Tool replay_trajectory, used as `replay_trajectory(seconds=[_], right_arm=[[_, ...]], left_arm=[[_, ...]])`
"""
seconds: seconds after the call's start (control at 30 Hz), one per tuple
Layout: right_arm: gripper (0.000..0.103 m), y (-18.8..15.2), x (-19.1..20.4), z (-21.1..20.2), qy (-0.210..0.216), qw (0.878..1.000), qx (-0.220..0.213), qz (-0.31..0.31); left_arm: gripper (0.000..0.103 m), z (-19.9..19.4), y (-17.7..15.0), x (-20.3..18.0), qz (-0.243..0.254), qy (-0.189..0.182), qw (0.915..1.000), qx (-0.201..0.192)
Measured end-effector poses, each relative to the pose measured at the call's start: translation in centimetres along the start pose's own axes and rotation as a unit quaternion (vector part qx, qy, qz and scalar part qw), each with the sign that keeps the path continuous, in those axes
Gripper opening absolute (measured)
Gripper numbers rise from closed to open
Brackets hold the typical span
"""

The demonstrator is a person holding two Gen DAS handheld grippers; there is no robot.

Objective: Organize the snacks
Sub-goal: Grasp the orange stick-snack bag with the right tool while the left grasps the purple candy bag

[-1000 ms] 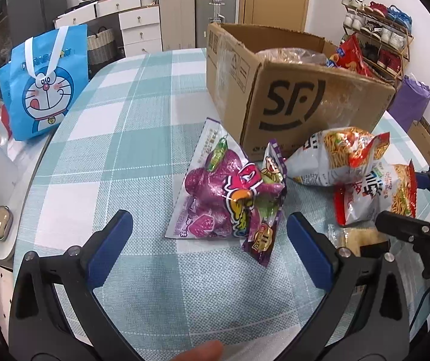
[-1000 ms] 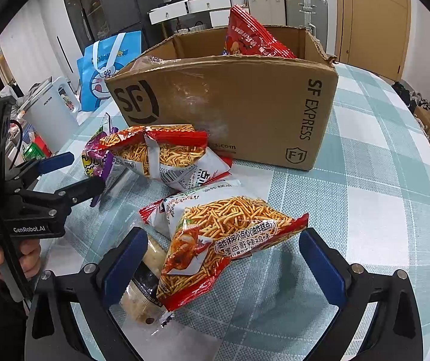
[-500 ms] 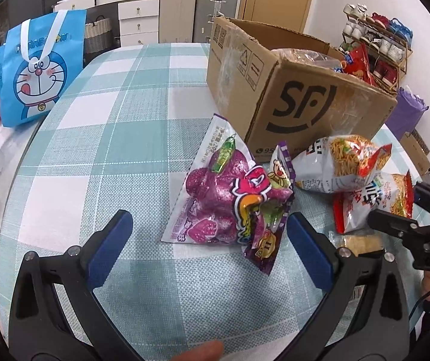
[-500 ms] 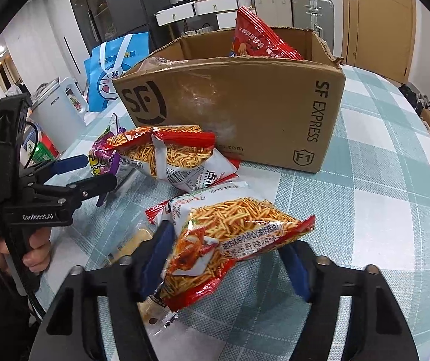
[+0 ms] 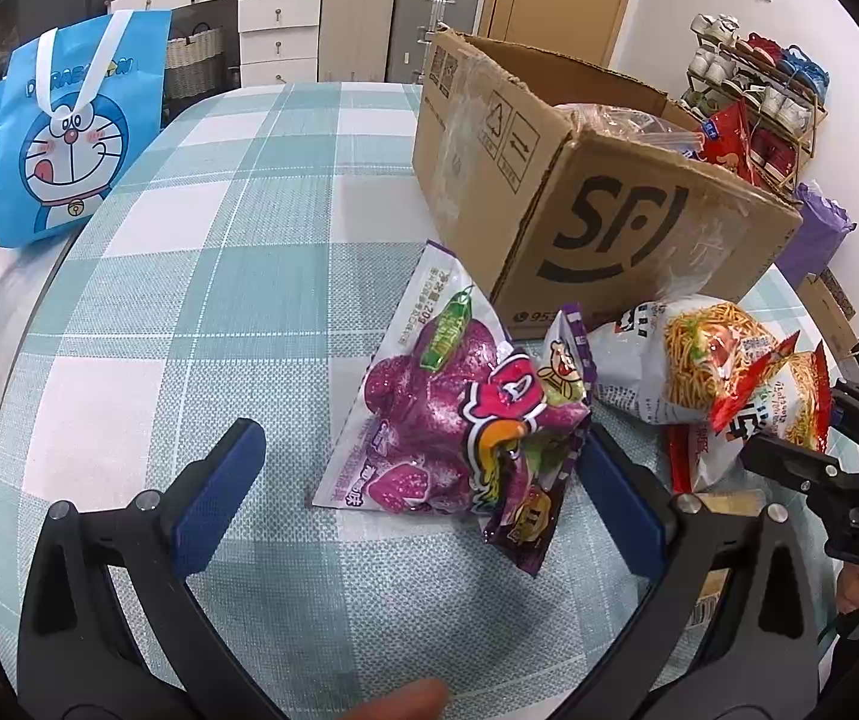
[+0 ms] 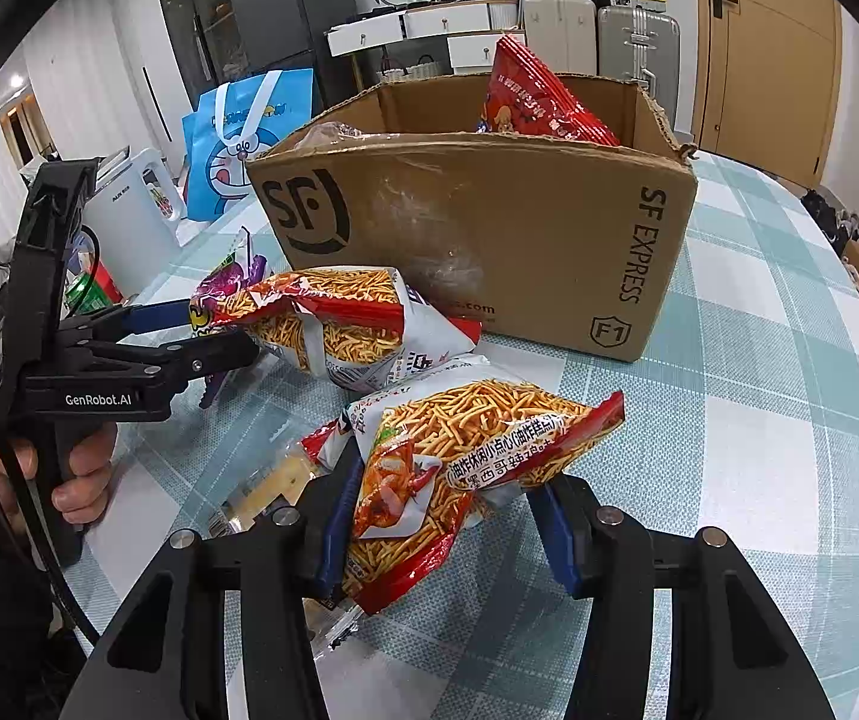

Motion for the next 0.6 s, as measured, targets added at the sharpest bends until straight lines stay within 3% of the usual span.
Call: replay_trajectory(seconds=[0.07,0.2,0.4,0.6], right_arm=[[0.052,0.0,0.0,0.0,0.0,1.0,0.0,0.0],[0.052,0.0,-0.2,-0.1,0.002,1.0,0.0,0.002],[0.052,0.1,-0.3,-0.1,0.001,1.0,-0.002,0.002],[0.051,0.2,-0.5,-0.4,0.001,1.0,-0.006,0.0]], left_arm=[[0.099,0.0,-0.1,-0.2,0.004,-0.005,1.0,0.002],[0.082,0.2,-0.3,-0.9,0.019,-0.013,0.9997,0.008],[0.057,-0.9,-0.4,-1.5,0.033,-0.023,0.9991,-0.016],[0.053,-2.2,-0.5,-1.3,0.032,-0.021,0.9985,-0.038]])
Point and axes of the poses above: each gripper's, at about its wrist camera, not at the fingertips, and z roughly the way its jaws point, x to its left, y to its top, the point moved 6 cm from there along z, roughly the way its jaws point, and after that the axes turned 7 degrees about y, right-handed, at the moved point
